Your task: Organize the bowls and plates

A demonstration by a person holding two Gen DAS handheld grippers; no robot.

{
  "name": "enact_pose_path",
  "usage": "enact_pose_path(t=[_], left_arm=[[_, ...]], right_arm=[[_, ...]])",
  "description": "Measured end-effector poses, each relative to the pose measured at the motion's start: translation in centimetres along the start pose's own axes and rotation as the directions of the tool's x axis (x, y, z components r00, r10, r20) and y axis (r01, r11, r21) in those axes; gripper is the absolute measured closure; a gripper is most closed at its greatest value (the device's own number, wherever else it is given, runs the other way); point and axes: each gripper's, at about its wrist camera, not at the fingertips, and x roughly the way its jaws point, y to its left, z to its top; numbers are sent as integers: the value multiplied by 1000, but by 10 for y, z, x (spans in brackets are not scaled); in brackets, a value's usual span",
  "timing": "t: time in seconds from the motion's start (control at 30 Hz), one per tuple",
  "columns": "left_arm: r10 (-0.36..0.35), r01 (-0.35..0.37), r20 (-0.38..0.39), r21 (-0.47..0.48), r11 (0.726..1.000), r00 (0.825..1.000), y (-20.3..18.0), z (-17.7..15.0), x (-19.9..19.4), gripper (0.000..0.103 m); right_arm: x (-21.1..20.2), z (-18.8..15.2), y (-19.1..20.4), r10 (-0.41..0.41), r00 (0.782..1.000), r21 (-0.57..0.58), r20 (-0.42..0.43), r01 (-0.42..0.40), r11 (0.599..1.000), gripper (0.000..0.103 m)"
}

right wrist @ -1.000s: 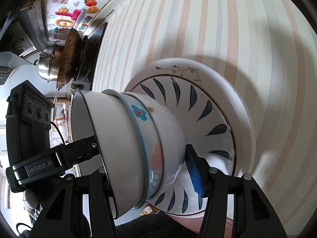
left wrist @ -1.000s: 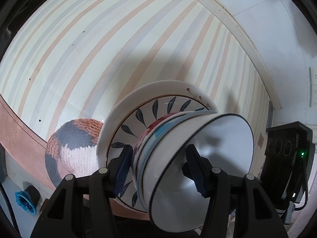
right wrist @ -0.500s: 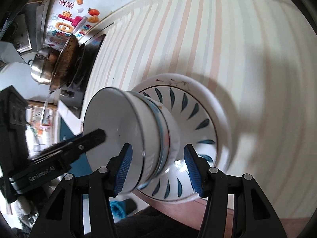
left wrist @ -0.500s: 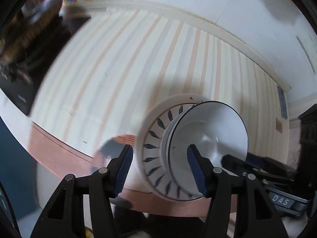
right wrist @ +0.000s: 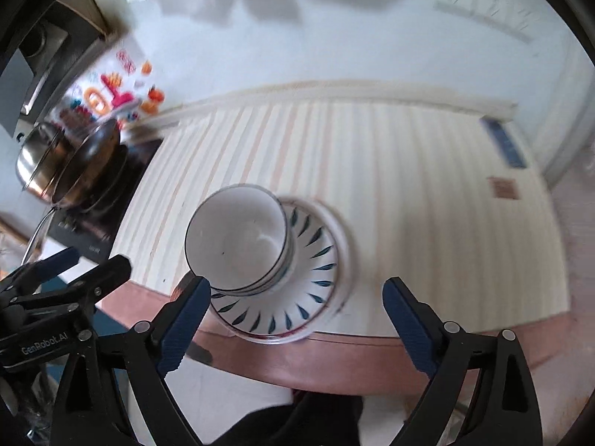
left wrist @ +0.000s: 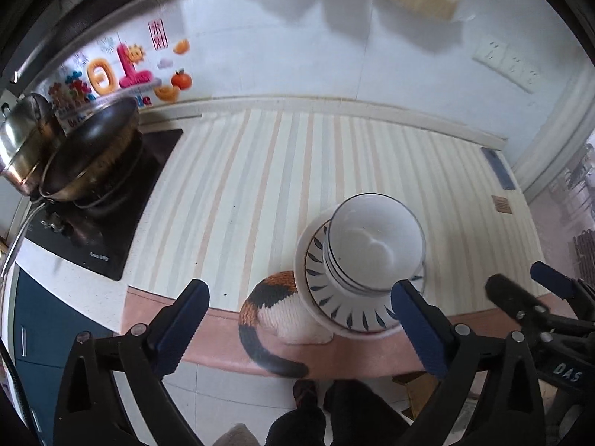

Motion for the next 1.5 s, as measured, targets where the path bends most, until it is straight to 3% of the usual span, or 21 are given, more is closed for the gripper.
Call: enact_pose_path(t=[0.3,0.63,1.03,1.5], left_arm=[[30,-28,156,-15,999,987,1,-40,-93,3],[114,-98,266,-70,993,957,4,-104,-179,3],[126,-104,290,-89,991,949,-1,-150,-216,3],[126,-105,311,-83,991,942,-5,-158,-225,3]], right_arm=[[-120,-50,15,-32,985,-19,169,36,999,5],[-210,-110,32,23,965,-66,261,-6,998,4],[-267,-157,44,28,940,-99,340,7,995,3],[-270,-167,38,23,943,-98,331,10,995,3]])
